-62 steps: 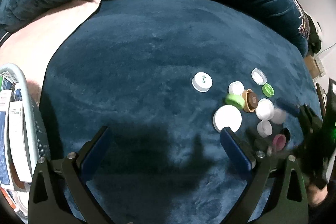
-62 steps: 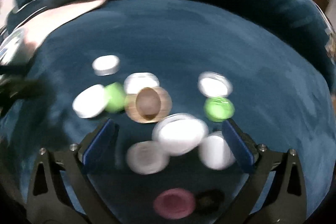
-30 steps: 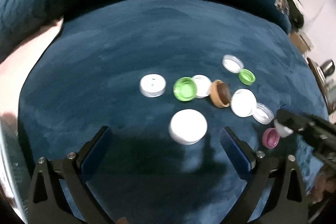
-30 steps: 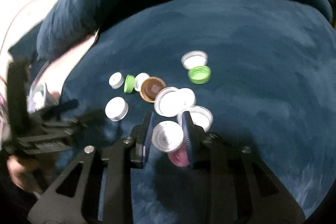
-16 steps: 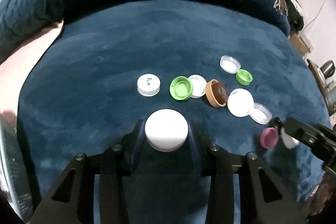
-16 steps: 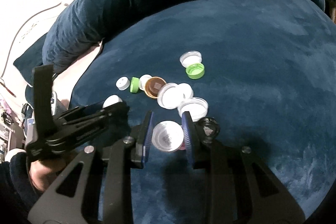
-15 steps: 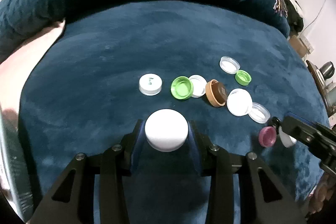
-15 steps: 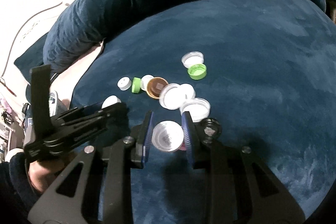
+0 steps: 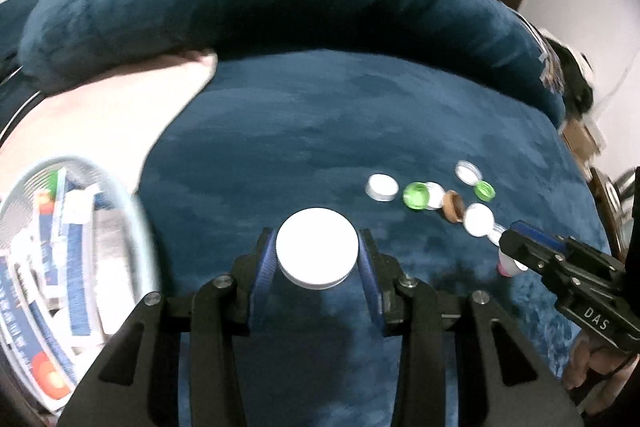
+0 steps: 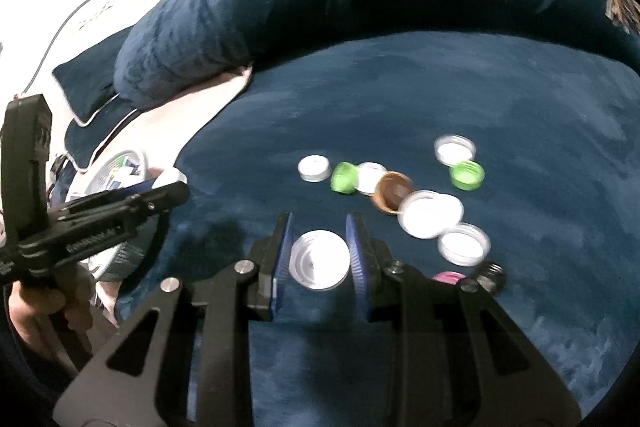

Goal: Organize objects
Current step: 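Carry both caps over the blue basket and open both grippers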

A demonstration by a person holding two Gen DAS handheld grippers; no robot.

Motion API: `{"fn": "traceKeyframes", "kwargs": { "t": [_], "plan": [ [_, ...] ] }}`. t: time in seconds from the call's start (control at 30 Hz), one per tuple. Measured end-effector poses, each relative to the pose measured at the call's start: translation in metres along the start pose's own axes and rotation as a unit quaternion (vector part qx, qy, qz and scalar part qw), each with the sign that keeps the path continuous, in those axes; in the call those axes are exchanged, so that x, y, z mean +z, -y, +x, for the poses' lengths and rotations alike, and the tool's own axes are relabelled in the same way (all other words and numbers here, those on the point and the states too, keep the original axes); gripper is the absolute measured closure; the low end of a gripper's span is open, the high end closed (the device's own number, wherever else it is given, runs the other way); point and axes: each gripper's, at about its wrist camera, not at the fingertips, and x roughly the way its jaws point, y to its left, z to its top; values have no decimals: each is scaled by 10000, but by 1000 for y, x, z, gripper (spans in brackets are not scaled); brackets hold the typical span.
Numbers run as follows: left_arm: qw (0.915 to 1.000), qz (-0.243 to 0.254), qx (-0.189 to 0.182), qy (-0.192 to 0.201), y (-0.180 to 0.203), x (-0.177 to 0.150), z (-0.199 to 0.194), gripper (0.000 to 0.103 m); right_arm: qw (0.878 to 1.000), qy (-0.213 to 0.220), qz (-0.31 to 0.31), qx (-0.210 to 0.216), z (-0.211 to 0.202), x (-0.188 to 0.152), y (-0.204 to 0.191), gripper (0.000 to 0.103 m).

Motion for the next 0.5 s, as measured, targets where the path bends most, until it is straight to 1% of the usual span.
{"fn": "traceKeyframes", "kwargs": {
  "t": [0.1,0.27,0.33,0.37,0.43,0.5],
  "plan": [
    [9997,-219,103,30,-27,-2,-13,61,9999,-17,-108,123,5,4,-20,75],
    [9977,-590,237,253,-76,-1,-42,61,9985,28,-405,380,11,18,-66,75],
    [9954,-823,299,378,-102,1,-56,61,9974,55,-475,541,15,26,-86,75],
    [9933,-980,389,464,-120,2,-64,61,9967,54,-499,637,18,30,-99,75],
    [9899,-1179,531,577,-143,4,-75,61,9949,59,-620,793,25,38,-126,75],
    [9839,-1489,686,715,-173,6,-88,61,9923,63,-819,929,32,46,-157,75]
  ]
}}
